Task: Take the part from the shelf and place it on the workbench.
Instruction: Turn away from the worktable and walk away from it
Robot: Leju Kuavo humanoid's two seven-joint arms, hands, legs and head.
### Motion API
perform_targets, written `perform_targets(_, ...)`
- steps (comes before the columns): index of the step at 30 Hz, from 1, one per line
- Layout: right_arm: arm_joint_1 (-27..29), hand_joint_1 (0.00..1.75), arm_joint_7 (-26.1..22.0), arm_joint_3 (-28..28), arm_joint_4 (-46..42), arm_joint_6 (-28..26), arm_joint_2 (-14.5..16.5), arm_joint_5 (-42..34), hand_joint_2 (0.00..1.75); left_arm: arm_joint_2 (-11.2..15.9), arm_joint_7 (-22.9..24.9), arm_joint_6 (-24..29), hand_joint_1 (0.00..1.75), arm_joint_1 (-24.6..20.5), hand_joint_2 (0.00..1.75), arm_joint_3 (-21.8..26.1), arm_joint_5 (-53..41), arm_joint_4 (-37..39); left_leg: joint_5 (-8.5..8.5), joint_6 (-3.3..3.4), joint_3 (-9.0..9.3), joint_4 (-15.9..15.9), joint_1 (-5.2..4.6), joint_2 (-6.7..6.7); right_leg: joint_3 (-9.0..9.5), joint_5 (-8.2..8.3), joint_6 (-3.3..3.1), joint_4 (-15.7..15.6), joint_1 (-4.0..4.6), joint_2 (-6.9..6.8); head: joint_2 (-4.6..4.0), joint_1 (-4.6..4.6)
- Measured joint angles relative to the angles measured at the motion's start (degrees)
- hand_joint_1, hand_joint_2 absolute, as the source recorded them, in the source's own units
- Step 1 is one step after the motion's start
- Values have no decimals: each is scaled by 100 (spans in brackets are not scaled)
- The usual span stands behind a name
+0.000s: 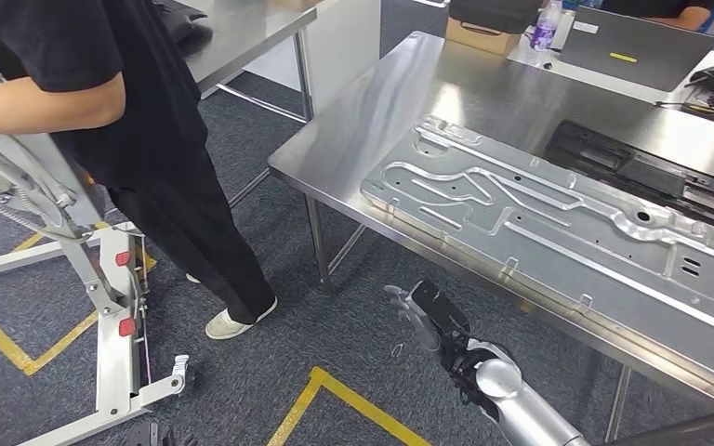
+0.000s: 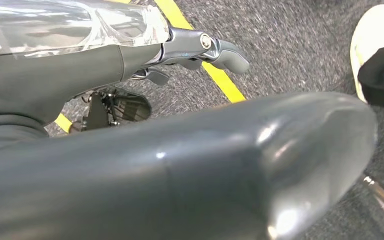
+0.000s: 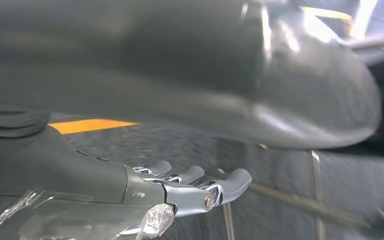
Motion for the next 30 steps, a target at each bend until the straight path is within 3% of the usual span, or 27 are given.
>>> perform_targets(2, 8, 0, 28, 112, 131, 81, -70, 45, 0, 3, 34, 1, 0, -10, 0, 0, -25, 0, 13, -49, -38, 14, 2, -107, 115, 63, -24, -259, 16, 78, 1, -3)
perform_targets(4, 13, 0, 28, 218, 259, 143, -114, 42, 0, 10, 56, 3, 0, -5, 0, -1, -48, 0, 27, -95, -77, 18, 6, -190, 108, 86, -72, -264, 28, -39, 2, -8)
perform_targets(6, 4, 0, 27, 297, 387, 257, -148, 12, 0, 16, 62, -1, 0, 4, 0, -4, -78, 0, -82, -155, -162, 187, -8, 11, 110, 101, -136, -278, 15, -157, 2, -15)
perform_targets(8, -2, 0, 22, 378, 543, 416, -184, -2, 0, 25, 77, -3, 0, -17, 0, -5, -116, 0, -412, -224, -435, 792, -10, 377, 111, 106, -179, -284, 16, -277, 1, -32)
perform_targets(10, 9, 0, 46, 510, 798, 573, -211, 75, 0, 31, 128, -7, 0, -44, 0, -6, -168, 0, -742, -265, -823, 1607, 18, 534, 109, 98, -194, -282, 27, -432, 1, -42)
perform_targets(11, 15, 0, 68, 588, 947, 632, -222, 151, 0, 31, 157, -10, 0, -45, 0, -7, -197, 0, -779, -270, -913, 1792, 27, 557, 108, 93, -197, -282, 31, -511, 1, -43)
perform_targets(12, 17, 0, 92, 677, 1106, 678, -230, 246, 0, 31, 182, -13, 0, -47, 0, -8, -223, 0, -718, -265, -890, 1756, 31, 575, 109, 89, -198, -281, 36, -594, 1, -43)
perform_targets(13, 9, 0, 106, 761, 1245, 699, -233, 331, 0, 33, 199, -13, 0, -51, 0, -9, -241, 0, -560, -242, -718, 1431, 26, 606, 111, 85, -196, -282, 44, -665, 1, -43)
perform_targets(15, -8, 0, 117, 917, 1487, 710, -234, 454, 0, 47, 219, -13, 0, -85, 0, -9, -267, 0, -228, -154, -226, 517, -21, 807, 128, 74, -182, -288, 68, -807, 1, -38)
perform_targets(16, -17, 0, 120, 974, 1577, 711, -236, 482, 0, 54, 232, -13, 0, -108, 0, -9, -273, -1, -137, -110, -65, 189, -54, 906, 139, 66, -166, -294, 73, -869, 1, -34)
perform_targets(17, -29, 0, 145, 1029, 1662, 720, -239, 508, 0, 60, 244, -13, 0, -128, 0, -9, -278, -1, -105, -76, 8, 18, -84, 967, 151, 58, -142, -300, 73, -929, 0, -30)
perform_targets(19, -69, 0, 235, 1152, 1821, 771, -238, 582, 0, 74, 269, -12, 0, -145, 0, -9, -288, -2, -96, -36, 0, -39, -111, 901, 185, 47, -82, -323, 64, -1043, 1, -34)
perform_targets(20, -81, 0, 280, 1217, 1895, 804, -239, 625, 0, 81, 282, -10, 0, -136, 0, -9, -296, -2, -70, -19, 29, -70, -89, 836, 210, 35, -46, -321, 56, -1034, 1, -38)
perform_targets(22, -89, 0, 303, 1323, 2023, 845, -249, 680, 0, 88, 301, -9, 0, -136, 0, -8, -317, -3, -3, 22, 108, -151, -30, 704, 171, -122, 11, -120, 44, -735, 1, -34)
perform_targets(24, -73, 0, 279, 1415, 2164, 872, -266, 681, 0, 89, 307, -10, 0, -158, 0, -8, -338, -4, 34, 53, 138, -179, 3, 568, -117, -476, 41, 527, 25, -364, 0, -19)
perform_targets(26, -33, 0, 228, 1518, 2324, 936, -274, 625, 0, 89, 308, -12, 0, -161, 0, -9, -357, -4, 42, 63, 129, -172, 6, 414, -503, -748, 67, 1265, 17, -283, 0, -12)
perform_targets(27, -7, 0, 195, 1563, 2404, 983, -278, 582, 0, 89, 308, -14, 0, -152, 0, -9, -371, -4, 42, 62, 126, -165, 9, 329, -594, -728, 81, 1389, 13, -279, 0, -12)
perform_targets(28, 15, 0, 166, 1599, 2473, 1036, -278, 540, 0, 89, 310, -15, 0, -144, 0, -9, -380, -4, 39, 57, 124, -152, 16, 247, -579, -600, 92, 1287, 4, -272, 0, -11)
perform_targets(30, 33, 0, 128, 1659, 2602, 1156, -279, 463, 0, 89, 320, -18, 0, -145, 0, -9, -395, -4, 13, 17, 109, -91, 38, 92, -243, -159, 130, 488, -48, -149, 0, -11)
